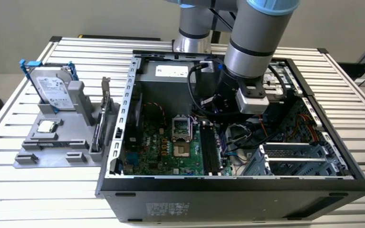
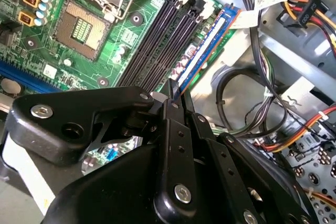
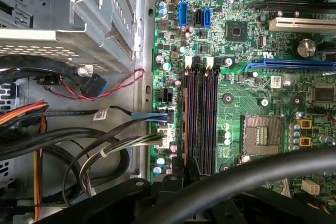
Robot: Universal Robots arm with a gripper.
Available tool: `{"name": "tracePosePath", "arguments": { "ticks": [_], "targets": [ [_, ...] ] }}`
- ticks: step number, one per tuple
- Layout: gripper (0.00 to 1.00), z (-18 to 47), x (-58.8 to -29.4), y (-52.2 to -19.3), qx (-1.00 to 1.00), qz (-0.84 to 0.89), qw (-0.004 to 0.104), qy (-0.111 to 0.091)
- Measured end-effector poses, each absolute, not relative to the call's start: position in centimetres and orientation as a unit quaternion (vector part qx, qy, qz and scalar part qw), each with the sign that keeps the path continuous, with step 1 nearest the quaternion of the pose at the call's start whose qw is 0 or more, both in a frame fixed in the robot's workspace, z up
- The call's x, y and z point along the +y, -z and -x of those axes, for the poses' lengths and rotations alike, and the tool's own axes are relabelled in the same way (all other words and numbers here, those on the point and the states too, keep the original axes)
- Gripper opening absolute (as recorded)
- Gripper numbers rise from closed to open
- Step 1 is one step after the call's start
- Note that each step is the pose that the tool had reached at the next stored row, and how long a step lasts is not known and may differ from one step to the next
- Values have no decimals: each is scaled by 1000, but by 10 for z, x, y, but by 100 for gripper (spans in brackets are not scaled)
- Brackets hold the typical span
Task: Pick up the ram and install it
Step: 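Insert the ram into the slot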
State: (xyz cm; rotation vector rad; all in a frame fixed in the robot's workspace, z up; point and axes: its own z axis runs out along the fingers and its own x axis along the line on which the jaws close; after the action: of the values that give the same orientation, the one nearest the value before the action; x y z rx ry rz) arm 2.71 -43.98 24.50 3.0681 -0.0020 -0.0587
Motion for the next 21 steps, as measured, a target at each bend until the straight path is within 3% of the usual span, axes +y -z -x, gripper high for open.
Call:
{"name": "tracePosePath", "arguments": {
  "ticks": [21],
  "targets": [
    [0, -27, -447, -237, -1, -999, 37, 19]
  ]
}}
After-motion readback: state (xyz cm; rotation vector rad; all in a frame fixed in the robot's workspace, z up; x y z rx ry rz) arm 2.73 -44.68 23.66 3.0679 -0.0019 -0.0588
